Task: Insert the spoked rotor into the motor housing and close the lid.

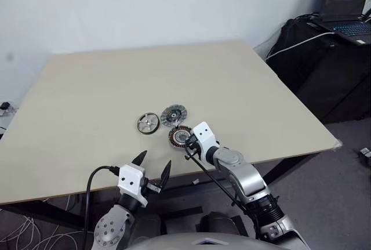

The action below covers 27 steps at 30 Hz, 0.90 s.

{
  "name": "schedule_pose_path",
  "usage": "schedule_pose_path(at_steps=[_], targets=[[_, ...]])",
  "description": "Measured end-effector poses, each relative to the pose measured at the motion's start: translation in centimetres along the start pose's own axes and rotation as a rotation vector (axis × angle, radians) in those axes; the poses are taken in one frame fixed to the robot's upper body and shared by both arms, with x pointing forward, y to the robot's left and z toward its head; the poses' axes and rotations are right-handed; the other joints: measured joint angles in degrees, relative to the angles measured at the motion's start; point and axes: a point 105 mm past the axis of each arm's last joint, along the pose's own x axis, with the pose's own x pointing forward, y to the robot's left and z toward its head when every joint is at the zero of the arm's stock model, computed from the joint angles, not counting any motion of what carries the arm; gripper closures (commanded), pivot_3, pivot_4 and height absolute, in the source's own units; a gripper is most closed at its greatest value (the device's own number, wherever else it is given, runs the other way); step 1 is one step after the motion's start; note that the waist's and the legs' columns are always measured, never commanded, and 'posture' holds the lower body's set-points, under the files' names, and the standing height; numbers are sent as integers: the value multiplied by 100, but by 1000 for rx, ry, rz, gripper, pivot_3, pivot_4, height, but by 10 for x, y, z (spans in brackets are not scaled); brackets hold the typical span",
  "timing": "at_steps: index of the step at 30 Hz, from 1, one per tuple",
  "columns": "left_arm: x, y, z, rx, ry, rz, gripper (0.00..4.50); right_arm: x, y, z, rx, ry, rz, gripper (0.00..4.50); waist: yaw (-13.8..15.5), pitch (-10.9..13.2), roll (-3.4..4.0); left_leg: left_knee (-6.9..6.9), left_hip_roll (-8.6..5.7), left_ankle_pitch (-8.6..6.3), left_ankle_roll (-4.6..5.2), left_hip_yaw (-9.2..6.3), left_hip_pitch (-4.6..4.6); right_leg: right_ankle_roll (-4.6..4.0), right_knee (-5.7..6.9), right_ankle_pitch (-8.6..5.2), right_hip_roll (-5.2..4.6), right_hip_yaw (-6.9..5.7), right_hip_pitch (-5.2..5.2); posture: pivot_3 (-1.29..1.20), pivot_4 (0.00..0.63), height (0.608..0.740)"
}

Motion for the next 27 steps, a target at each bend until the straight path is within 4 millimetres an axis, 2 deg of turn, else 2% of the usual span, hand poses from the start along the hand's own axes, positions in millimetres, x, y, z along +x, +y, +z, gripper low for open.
schedule_pose_path(at_steps=[27], targets=[[8,1,4,-16,-8,-2,0,11,-2,3,18,-3,-18,4482,-5,1,1,0,0,8,13,0,0,0,0,0,2,0,1,0,0,740]])
